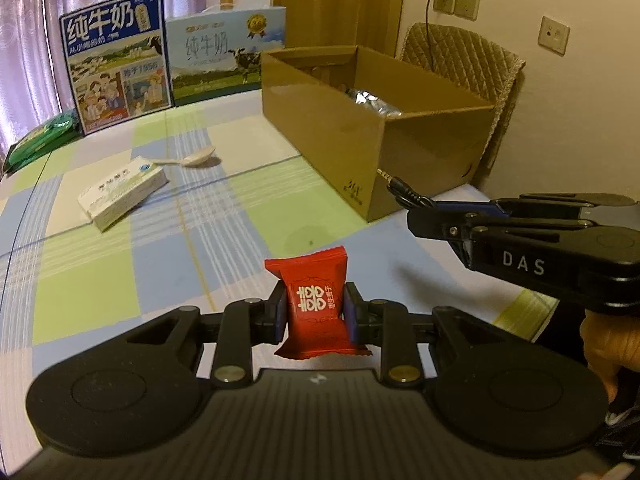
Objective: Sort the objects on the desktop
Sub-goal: 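Carry the cable and red packet with both tools over the cardboard box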
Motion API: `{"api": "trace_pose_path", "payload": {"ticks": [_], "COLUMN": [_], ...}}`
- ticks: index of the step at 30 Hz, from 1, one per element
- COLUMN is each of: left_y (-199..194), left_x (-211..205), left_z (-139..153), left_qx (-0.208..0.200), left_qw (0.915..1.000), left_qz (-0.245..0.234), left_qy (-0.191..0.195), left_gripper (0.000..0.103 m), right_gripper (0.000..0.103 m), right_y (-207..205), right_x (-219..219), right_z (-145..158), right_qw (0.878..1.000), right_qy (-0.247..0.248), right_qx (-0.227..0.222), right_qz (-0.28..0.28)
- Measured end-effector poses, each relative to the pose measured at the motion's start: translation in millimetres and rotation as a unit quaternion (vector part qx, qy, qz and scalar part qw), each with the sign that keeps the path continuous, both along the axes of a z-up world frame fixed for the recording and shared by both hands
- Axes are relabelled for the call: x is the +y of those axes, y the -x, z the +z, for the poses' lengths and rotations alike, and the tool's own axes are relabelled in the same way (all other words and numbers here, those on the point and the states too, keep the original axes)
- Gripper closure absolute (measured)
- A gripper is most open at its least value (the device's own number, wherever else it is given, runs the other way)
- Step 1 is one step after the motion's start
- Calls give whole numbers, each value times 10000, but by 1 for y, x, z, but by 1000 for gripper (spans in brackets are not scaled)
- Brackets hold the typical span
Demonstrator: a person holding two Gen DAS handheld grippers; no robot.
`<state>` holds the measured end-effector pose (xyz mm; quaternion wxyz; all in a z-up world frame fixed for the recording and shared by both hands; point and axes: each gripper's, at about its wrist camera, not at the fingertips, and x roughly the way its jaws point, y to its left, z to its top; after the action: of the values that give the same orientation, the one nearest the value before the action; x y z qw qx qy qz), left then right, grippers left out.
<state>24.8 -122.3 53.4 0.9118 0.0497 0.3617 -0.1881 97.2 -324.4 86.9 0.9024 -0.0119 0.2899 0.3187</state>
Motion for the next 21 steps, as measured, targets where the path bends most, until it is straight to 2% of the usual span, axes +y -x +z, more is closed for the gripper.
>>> {"api": "trace_pose_path", "payload": {"ticks": [9,15,21], "left_y": [-24,-55,-94], "left_x": [-23,-54,-84], "left_z": [40,65,81], "left_qx": [-298,-449,-560], "left_qw": [9993,9981,9969], "left_qz": [-187,-342,-479], "left_qy": [105,247,276], "left_gripper": [80,80,80], "right_gripper": [90,90,90], "right_y": [-26,-66,-104], "right_x": [-31,-52,-66], "right_z": [44,74,89], "right_qw": [9988,9967,9950], "right_qy": [-237,-229,-134], "right_qx": [-290,-602,-829], "right_qz": [-307,-490,-547]}}
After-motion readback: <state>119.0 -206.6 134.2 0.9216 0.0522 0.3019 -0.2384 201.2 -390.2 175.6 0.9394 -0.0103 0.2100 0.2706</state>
